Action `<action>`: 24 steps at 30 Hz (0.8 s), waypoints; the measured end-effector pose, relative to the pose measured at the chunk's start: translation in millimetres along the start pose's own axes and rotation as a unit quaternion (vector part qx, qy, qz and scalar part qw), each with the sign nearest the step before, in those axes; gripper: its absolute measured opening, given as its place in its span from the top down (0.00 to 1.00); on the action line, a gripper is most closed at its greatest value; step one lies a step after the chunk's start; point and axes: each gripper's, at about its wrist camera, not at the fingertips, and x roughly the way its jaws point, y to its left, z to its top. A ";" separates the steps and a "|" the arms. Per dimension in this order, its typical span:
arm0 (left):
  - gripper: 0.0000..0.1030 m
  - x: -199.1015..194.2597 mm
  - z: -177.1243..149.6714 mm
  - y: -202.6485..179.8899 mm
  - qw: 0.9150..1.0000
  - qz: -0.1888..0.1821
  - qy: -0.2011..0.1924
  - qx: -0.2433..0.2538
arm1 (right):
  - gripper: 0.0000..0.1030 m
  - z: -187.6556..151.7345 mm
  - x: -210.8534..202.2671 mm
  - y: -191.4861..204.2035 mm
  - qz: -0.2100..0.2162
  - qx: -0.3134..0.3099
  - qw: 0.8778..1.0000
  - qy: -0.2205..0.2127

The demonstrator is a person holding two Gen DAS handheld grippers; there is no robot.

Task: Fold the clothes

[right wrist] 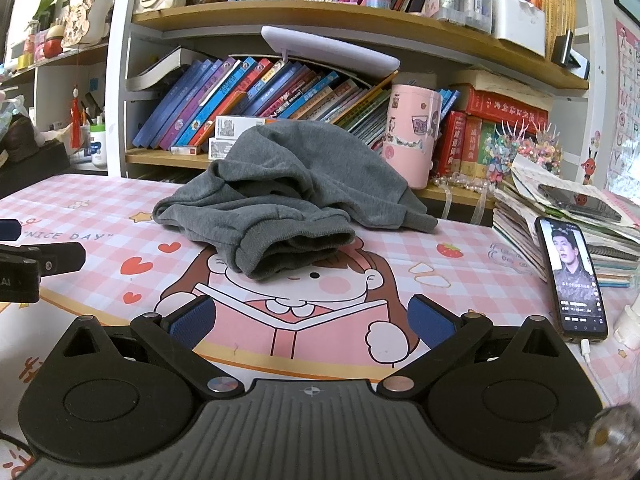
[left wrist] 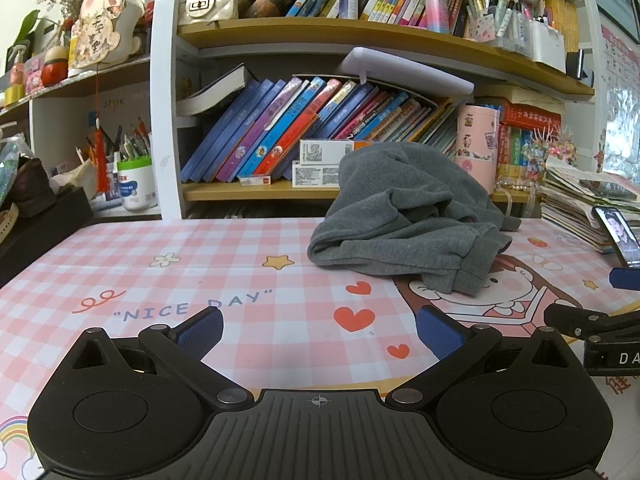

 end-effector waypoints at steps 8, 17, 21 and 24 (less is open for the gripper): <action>0.00 6.0 -0.1 2.7 1.000 0.002 0.018 -0.007 | 0.00 0.8 -4.8 -5.3 0.024 0.014 1.000 -0.012; 0.00 10.7 -0.3 7.6 0.999 0.009 0.034 -0.021 | 0.00 12.2 22.4 -23.8 0.106 0.042 0.993 -0.002; 0.00 12.8 0.3 11.2 0.998 0.034 0.043 -0.033 | 0.00 22.2 37.9 -25.2 0.135 0.011 0.991 -0.012; 0.00 11.7 0.6 9.0 0.998 0.049 0.039 -0.025 | 0.00 29.4 49.5 -26.6 0.157 -0.009 0.987 -0.019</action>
